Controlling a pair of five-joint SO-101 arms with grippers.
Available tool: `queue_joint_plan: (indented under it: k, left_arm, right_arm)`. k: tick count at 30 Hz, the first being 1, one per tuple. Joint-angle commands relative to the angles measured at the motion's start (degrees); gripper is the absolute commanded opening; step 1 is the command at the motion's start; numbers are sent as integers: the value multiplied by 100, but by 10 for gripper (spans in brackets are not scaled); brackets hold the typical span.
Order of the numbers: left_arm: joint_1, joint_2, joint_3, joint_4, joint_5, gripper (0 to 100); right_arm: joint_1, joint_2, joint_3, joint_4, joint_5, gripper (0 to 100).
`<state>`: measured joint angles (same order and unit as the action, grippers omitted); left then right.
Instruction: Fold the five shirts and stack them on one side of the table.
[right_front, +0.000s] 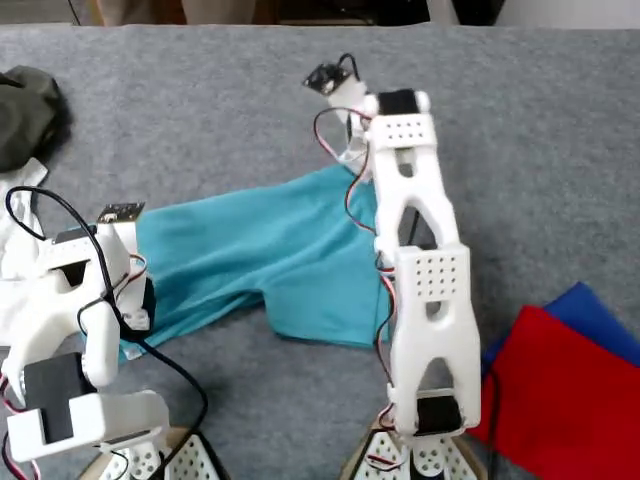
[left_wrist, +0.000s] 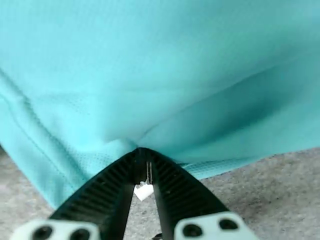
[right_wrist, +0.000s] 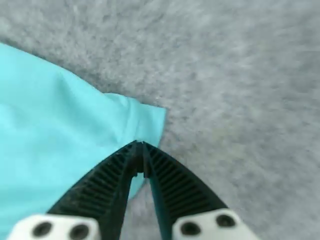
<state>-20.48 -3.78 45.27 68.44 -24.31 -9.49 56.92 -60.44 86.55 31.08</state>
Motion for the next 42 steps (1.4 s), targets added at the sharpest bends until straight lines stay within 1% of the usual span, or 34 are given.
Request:
queue_joint_plan:
  k: [1,3,5,7,9,11,15,18,21,23,25,30,35,39,42]
  left_arm:
    - [9,-198,-677,580,-26,20]
    - [9,-479,-1187,958,-26,20]
    - [26,-813,-1714,1336,-26,20]
    - [35,-1068,-2251,1495,-26,20]
    - [26,-1165,-2708,1486,-18,20]
    - [26,-1042,-3068,1442,44,20]
    - [-53,-295,-3464,1099,387,20]
    - [-211,435,-3736,844,536,20]
    - [-422,1059,-3974,545,536,20]
    - [-519,1385,-4070,448,466,20]
    - [-554,1648,-4123,264,237,20]
    - [-633,2281,-4167,-70,220,20]
    - [-624,2862,-4316,-422,255,20]
    - [-624,3222,-4923,62,255,20]
    - [-651,3521,-5240,229,211,20]
  right_arm:
    - [-295,-92,-1314,844,53,6]
    - [-453,-110,-2018,1433,123,6]
    - [-505,-110,-2571,1591,88,6]
    - [-462,-180,-2686,1591,79,6]
    - [-453,-391,-2413,1591,53,5]
    - [-453,-734,-1859,1591,0,5]
    - [-453,-1754,-391,1591,-396,5]
    - [-453,-2642,1007,1582,-431,5]
    - [-462,-3415,2378,1503,-431,5]
    - [-453,-3811,3248,1231,-431,5]
    - [-435,-4084,4127,774,-484,5]
    - [-426,-4321,5982,-484,-642,5]
    - [-435,-4198,6967,-1284,-668,5]
    - [-338,-3864,7134,-1574,-527,6]
    - [-66,-3574,7134,-1662,-352,6]
